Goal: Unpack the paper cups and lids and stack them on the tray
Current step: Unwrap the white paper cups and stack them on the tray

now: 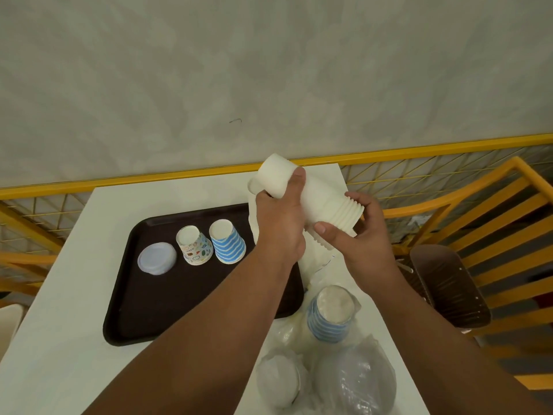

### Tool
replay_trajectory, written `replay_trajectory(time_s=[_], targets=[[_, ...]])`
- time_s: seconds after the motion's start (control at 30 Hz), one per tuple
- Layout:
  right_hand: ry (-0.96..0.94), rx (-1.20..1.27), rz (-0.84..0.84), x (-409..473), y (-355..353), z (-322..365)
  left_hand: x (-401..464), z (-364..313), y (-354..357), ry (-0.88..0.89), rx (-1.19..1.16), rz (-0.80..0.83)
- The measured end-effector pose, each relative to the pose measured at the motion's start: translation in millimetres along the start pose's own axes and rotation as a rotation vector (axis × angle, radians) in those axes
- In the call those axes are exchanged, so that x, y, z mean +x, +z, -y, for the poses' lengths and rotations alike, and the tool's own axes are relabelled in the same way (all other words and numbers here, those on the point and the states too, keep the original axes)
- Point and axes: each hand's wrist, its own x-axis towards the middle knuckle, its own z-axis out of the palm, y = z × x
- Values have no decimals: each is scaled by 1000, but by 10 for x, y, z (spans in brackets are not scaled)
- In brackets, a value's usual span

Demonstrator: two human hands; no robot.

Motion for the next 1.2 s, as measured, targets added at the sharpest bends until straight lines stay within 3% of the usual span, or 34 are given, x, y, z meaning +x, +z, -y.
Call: replay_trajectory(time_s=[0.1, 0.17, 0.27, 0.37, 0.67, 0.83, 0.93, 1.03, 1.13, 1.2], targets=[[-6, -19, 1, -2, -79, -24, 131, -251, -23, 82, 30, -100], [19, 13, -27, 5, -150, -64, 270, -503, -99, 287, 63, -117], [39, 33, -81, 33, -225, -118, 420, -703, -241, 576, 365, -74], [47, 47, -115, 60, -245, -155, 525, -604, -384, 654, 620, -59], [92, 30, -115, -7, -286, -314, 758, 75, -684, 465, 922, -24], [117, 46, -90, -28, -310, -315, 807, 207, -754, 393, 916, 5], [155, 106, -78, -21, -309, -271, 662, 131, -709, 399, 820, -50], [186, 136, -44, -12, -261, -197, 332, 72, -589, 498, 582, -156], [184, 148, 4, -14, -158, -125, 41, 76, -416, 394, 333, -7], [171, 139, 30, -16, -83, -81, -52, 85, -347, 320, 354, 45]])
